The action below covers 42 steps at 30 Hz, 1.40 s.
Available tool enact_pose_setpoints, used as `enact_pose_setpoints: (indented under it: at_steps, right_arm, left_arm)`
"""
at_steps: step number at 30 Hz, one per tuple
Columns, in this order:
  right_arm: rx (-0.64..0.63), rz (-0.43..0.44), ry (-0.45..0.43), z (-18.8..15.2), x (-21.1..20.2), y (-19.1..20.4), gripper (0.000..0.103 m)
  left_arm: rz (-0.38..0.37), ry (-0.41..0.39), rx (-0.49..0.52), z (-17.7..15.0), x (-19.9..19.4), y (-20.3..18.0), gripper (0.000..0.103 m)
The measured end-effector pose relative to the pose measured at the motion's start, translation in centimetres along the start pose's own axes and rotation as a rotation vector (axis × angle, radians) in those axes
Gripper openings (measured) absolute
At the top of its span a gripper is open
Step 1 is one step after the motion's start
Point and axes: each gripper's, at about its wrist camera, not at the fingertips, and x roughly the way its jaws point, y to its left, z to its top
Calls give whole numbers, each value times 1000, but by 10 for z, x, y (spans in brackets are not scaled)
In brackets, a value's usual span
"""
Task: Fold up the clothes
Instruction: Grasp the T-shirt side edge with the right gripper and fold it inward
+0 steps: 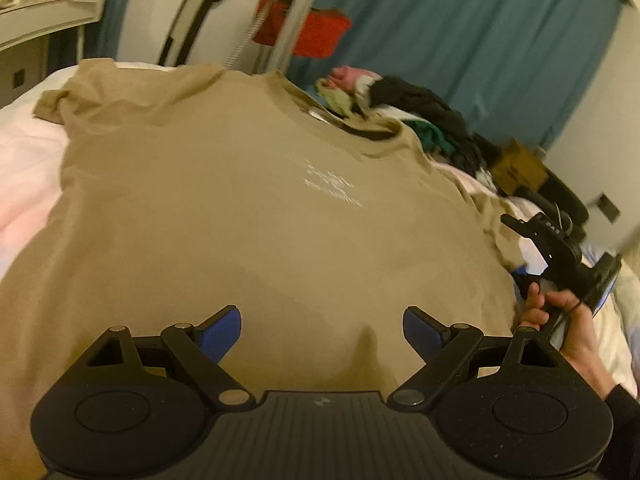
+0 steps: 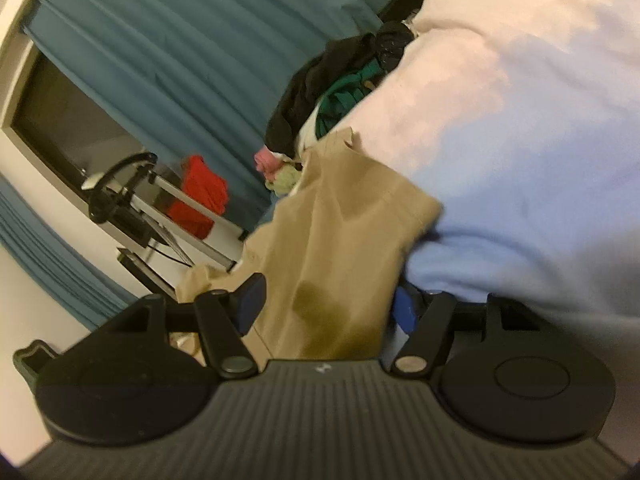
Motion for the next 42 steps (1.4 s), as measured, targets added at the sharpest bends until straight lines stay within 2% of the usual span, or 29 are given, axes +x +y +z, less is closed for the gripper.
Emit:
enact_pose_setpoints:
  at_steps: [3, 7, 10, 11, 13, 14, 15, 18, 22, 28, 33, 37, 42]
  right_arm:
    - [10, 119, 14, 3, 21, 2, 70]
    - [41, 132, -18, 5, 48, 4, 70]
    - [13, 70, -11, 15, 62, 11, 68]
    - [2, 49, -7, 19, 67, 14, 63]
    - [-19, 6, -1, 25, 77, 19, 43]
    - [-30, -15, 2, 29, 82, 21, 26]
    - [-40, -36, 5, 32, 87, 24, 18]
    - [-108, -71, -2, 41, 78, 37, 14]
    - [-205, -153, -41, 53, 59, 62, 13]
    - [-392, -273, -121, 41, 40, 142, 13]
    - [-601, -320, -173, -5, 29, 220, 13]
    - [-807, -306, -167, -67, 39, 274, 13]
    - [-963, -275, -20, -156, 80, 303, 13]
  left_arm:
    - [17, -38, 43, -1, -12, 1, 90]
    - [1, -25, 24, -3, -14, 1, 90]
    - [12, -9, 26, -4, -7, -1, 90]
    - [17, -4, 27, -4, -4, -2, 90]
    - [28, 2, 15, -3, 1, -1, 90]
    - [33, 3, 7, -2, 2, 1, 90]
    - [39, 5, -5, -1, 3, 2, 90]
    - [45, 2, -35, -1, -3, 7, 90]
    - [71, -10, -30, 3, -16, 12, 90]
    - [132, -78, -11, 19, -44, 25, 90]
    - [127, -89, -65, 32, -59, 43, 90]
    - [126, -83, -83, 37, -69, 61, 90]
    - [153, -34, -198, 38, -64, 94, 90]
